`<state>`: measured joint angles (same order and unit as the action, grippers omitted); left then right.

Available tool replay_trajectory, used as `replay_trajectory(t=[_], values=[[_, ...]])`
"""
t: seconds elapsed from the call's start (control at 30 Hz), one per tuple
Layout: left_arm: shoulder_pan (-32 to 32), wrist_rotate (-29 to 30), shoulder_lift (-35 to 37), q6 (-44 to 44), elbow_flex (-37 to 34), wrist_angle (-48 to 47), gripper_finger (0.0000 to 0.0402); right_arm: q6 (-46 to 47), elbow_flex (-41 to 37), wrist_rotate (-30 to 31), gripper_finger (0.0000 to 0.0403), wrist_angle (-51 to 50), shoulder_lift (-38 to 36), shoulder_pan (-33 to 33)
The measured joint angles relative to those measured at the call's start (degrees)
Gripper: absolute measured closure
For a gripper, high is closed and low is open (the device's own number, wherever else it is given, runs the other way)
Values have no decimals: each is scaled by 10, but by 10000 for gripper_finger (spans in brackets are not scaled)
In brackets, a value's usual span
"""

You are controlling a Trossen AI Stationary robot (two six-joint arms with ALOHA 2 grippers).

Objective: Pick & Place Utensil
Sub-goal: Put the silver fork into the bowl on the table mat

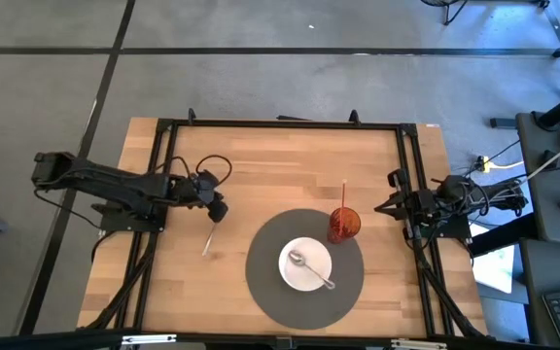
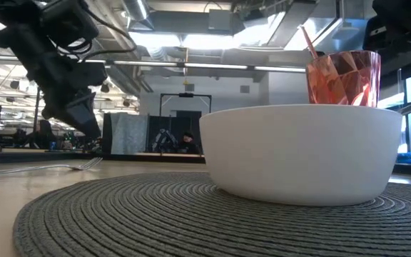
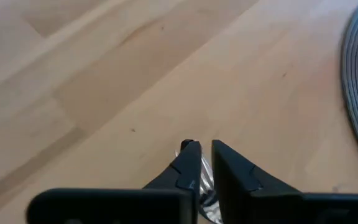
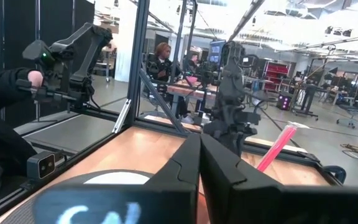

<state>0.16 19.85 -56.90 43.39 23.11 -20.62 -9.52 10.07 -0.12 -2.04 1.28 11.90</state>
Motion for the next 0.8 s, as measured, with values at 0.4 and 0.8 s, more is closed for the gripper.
replay_trajectory(t=[0.4,0.8], values=[[0,-146,-62,26,10,-11,235,0,0,0,392,-6,0,0],[-12,-185,-180,39,104,-135,192,0,0,0,392,-6,0,0]])
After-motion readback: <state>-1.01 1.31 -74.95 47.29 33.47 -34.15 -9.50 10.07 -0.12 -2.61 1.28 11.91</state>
